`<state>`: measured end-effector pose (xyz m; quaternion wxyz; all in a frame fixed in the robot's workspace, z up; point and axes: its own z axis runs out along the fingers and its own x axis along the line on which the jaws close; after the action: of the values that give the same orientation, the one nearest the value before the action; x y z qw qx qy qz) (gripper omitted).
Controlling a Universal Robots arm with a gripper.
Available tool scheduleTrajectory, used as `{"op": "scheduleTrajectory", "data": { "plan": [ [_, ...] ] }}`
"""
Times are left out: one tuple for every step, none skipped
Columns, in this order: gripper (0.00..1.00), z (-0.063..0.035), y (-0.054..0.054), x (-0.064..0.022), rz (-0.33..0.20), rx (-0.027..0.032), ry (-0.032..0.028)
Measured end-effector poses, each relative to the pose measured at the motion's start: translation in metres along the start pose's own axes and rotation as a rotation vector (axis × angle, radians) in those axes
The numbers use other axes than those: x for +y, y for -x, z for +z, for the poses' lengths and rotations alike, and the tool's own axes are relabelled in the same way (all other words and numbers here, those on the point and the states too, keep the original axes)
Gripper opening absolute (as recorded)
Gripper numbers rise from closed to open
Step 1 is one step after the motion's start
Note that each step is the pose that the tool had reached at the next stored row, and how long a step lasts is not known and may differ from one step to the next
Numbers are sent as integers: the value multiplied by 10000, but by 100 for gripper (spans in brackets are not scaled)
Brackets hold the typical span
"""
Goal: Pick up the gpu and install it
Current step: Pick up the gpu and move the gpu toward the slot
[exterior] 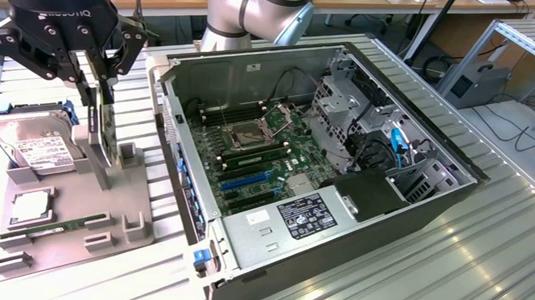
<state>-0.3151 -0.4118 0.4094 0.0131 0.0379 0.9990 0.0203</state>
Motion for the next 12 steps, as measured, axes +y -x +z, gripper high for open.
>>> {"op": "scheduleTrajectory", "data": {
  "plan": [
    [27,-1,0,0,0,0,0],
    [27,-3,0,0,0,0,0],
    [27,-5,0,0,-1,0,-1],
    [27,-6,0,0,0,0,-1],
    [27,-8,0,0,0,0,0],
    [27,-9,0,0,0,0,-1],
    [27,-11,0,0,0,0,0],
    [27,-12,1,0,0,0,-1],
    [27,-15,0,0,0,0,-1],
    [27,-16,1,1,0,0,-1],
    [27,-17,1,1,0,0,-1],
    [27,-18,1,1,0,0,-1]
  ]
}}
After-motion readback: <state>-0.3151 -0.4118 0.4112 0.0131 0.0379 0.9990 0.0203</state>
